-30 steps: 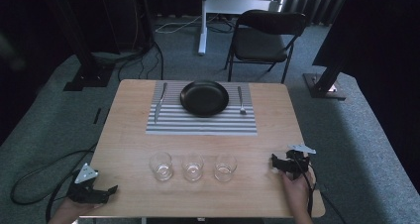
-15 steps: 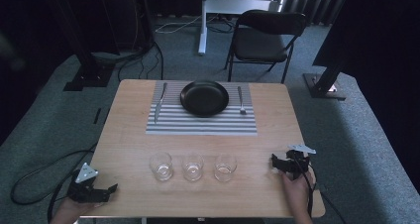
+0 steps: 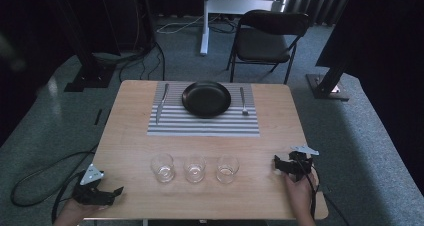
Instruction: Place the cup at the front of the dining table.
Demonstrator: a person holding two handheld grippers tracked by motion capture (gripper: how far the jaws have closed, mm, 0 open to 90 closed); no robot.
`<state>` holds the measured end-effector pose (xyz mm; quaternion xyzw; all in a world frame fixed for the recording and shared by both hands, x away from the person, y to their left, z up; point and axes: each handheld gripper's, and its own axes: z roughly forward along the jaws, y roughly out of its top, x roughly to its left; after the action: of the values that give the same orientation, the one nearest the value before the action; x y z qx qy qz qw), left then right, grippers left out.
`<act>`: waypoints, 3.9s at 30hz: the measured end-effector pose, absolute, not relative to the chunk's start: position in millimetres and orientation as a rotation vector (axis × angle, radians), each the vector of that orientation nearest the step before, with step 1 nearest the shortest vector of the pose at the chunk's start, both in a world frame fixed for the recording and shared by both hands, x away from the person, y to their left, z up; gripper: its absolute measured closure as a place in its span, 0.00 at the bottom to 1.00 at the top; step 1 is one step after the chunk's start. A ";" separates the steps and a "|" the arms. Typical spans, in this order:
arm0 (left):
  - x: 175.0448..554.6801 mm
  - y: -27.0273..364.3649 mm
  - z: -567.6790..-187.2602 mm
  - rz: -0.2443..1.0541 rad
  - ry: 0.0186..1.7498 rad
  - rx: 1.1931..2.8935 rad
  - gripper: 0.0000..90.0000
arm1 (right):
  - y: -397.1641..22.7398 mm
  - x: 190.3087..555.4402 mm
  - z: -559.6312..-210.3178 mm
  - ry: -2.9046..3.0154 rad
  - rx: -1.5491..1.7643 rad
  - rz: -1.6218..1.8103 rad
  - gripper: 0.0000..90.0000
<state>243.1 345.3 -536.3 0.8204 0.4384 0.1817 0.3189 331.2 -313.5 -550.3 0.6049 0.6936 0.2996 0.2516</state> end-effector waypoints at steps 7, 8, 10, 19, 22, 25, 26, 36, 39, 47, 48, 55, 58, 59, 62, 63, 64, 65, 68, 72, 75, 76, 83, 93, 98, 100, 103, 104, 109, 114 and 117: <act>243.4 335.4 -534.4 0.454 1.106 2.172 0.04 | -313.5 331.2 -550.3 1.887 1.645 0.816 0.13; 243.7 333.1 -534.2 0.454 1.099 2.180 0.04 | -313.5 331.2 -550.3 1.887 1.646 0.815 0.13; 244.2 331.0 -533.9 0.442 1.091 2.180 0.04 | -313.5 331.2 -550.3 1.887 1.646 0.816 0.13; 245.9 316.5 -529.8 0.427 1.030 2.179 0.04 | -313.5 331.2 -550.3 1.887 1.645 0.816 0.13; 246.9 309.4 -529.6 0.419 1.005 2.197 0.04 | -313.5 331.2 -550.3 1.887 1.645 0.816 0.13; 247.8 301.4 -528.6 0.408 0.981 2.209 0.04 | -313.5 331.2 -550.3 1.887 1.646 0.816 0.13; 248.5 298.8 -528.2 0.405 0.970 2.211 0.04 | -313.5 331.2 -550.3 1.887 1.645 0.815 0.13; 253.7 281.2 -527.9 0.381 0.913 2.213 0.05 | -313.5 331.2 -550.3 1.887 1.645 0.815 0.13; 254.3 277.8 -527.6 0.372 0.899 2.210 0.05 | -313.5 331.2 -550.3 1.887 1.646 0.816 0.13; 255.5 269.4 -524.2 0.363 0.868 2.182 0.05 | -313.5 331.2 -550.3 1.887 1.646 0.816 0.13; 255.5 269.4 -524.2 0.363 0.868 2.182 0.05 | -313.5 331.2 -550.3 1.887 1.646 0.816 0.13; 257.9 258.5 -525.7 0.339 0.842 2.176 0.05 | -313.5 331.2 -550.3 1.887 1.646 0.816 0.13; 260.2 250.2 -526.6 0.339 0.821 2.197 0.05 | -313.5 331.2 -550.3 1.887 1.646 0.816 0.13; 261.0 248.7 -527.1 0.332 0.820 2.196 0.05 | -313.5 331.2 -550.3 1.887 1.646 0.816 0.13; 263.3 245.3 -529.6 0.320 0.819 2.194 0.05 | -313.5 331.2 -550.3 1.887 1.646 0.816 0.13; 263.9 244.0 -530.0 0.322 0.816 2.194 0.05 | -313.5 331.2 -550.3 1.887 1.645 0.816 0.13; 264.2 242.5 -530.1 0.319 0.815 2.196 0.05 | -313.5 331.2 -550.3 1.887 1.646 0.815 0.13; 264.5 240.8 -529.9 0.329 0.810 2.198 0.05 | -313.5 331.2 -550.3 1.887 1.646 0.816 0.13; 266.1 238.1 -528.7 0.330 0.803 2.178 0.05 | -313.5 331.2 -550.3 1.887 1.645 0.816 0.13; 268.6 235.9 -527.7 0.330 0.799 2.161 0.05 | -313.6 331.2 -550.3 1.887 1.646 0.815 0.13; 269.1 234.1 -526.7 0.340 0.793 2.150 0.05 | -313.6 331.2 -550.3 1.887 1.646 0.815 0.13; 269.3 233.8 -526.4 0.334 0.794 2.145 0.05 | -313.6 331.2 -550.3 1.887 1.646 0.816 0.13; 272.3 228.3 -525.7 0.342 0.790 2.129 0.07 | -313.5 331.2 -550.3 1.887 1.646 0.815 0.13; 275.4 221.8 -523.7 0.367 0.785 2.084 0.08 | -313.6 331.2 -550.3 1.887 1.645 0.815 0.13; 277.2 217.2 -523.3 0.382 0.789 2.067 0.09 | -313.5 331.2 -550.3 1.886 1.647 0.816 0.13; 277.2 217.1 -523.8 0.396 0.789 2.065 0.12 | -313.6 331.2 -550.3 1.887 1.645 0.815 0.13; 277.5 216.2 -524.8 0.414 0.803 2.041 0.12 | -313.5 331.2 -550.3 1.887 1.646 0.815 0.13; 276.8 215.2 -525.1 0.438 0.810 2.030 0.12 | -313.5 331.2 -550.3 1.887 1.646 0.816 0.13; 275.9 212.3 -525.7 0.481 0.809 1.998 0.16 | -313.5 331.2 -550.3 1.887 1.646 0.815 0.13; 276.5 211.2 -525.5 0.497 0.817 1.992 0.20 | -313.5 331.2 -550.3 1.887 1.646 0.815 0.13; 275.5 209.6 -524.5 0.518 0.813 1.980 0.21 | -313.5 331.2 -550.3 1.887 1.646 0.815 0.13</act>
<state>275.5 209.6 -524.5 0.8017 0.3290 0.2099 0.4526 331.2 -313.5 -550.3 0.6050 0.6935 0.2997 0.2514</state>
